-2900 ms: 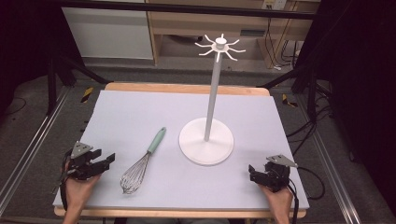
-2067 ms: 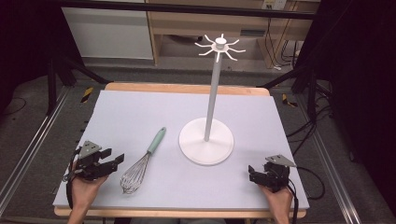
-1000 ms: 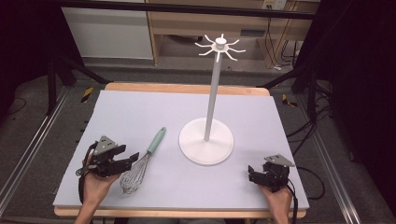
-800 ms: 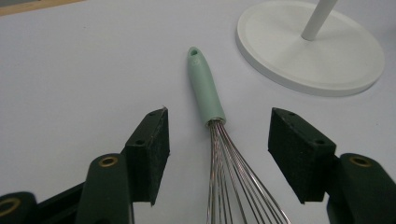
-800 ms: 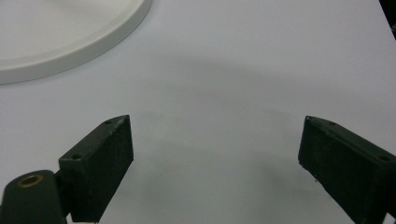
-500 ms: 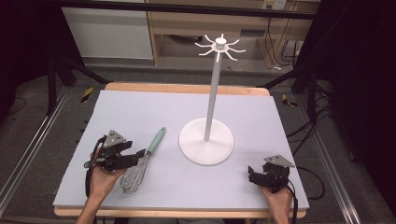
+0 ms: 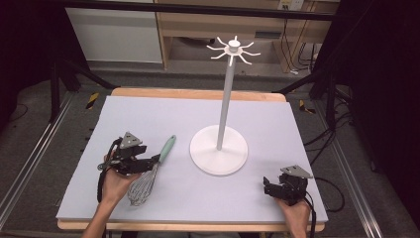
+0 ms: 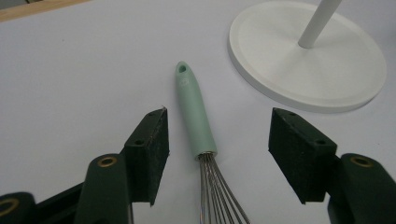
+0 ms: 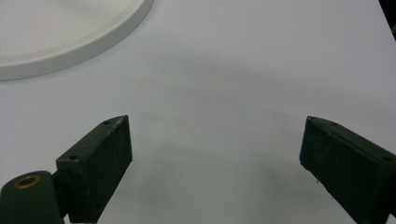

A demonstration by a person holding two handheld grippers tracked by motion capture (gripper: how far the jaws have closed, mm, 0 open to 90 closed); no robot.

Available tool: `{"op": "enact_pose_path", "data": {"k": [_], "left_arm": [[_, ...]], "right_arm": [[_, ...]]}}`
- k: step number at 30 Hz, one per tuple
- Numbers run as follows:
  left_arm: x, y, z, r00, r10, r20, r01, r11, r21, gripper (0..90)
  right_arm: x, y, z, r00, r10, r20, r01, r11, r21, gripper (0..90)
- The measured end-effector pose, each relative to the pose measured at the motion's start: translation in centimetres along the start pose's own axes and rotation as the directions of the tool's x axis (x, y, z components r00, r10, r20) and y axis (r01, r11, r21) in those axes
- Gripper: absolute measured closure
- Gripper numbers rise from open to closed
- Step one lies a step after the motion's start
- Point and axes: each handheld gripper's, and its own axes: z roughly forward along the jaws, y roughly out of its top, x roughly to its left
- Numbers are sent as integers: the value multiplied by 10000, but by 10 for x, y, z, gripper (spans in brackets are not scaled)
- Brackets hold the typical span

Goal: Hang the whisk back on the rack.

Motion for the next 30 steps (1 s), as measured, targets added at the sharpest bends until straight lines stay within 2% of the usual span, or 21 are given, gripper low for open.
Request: {"op": "enact_pose_path", "data": {"k": [11, 14, 17, 30], "left_arm": [[0, 6, 12, 9995, 310, -52, -306, 9972, 676, 384], [1, 6, 14, 9997, 261, -28, -258, 9968, 758, 387], [2, 7, 18, 9993, 381, -44, -374, 9930, 1118, 391], [2, 13, 33, 9986, 519, 87, -526, 9814, 1848, 441]], "right_arm": [[0, 1, 0, 10000, 39, -25, -39, 10000, -60, 98], [-1, 1, 0, 10000, -8, -29, 8, 10000, -59, 98], [0, 1, -1, 10000, 0, -63, 0, 10000, -66, 98], [0, 1, -1, 10000, -50, -83, 50, 10000, -66, 98]]}}
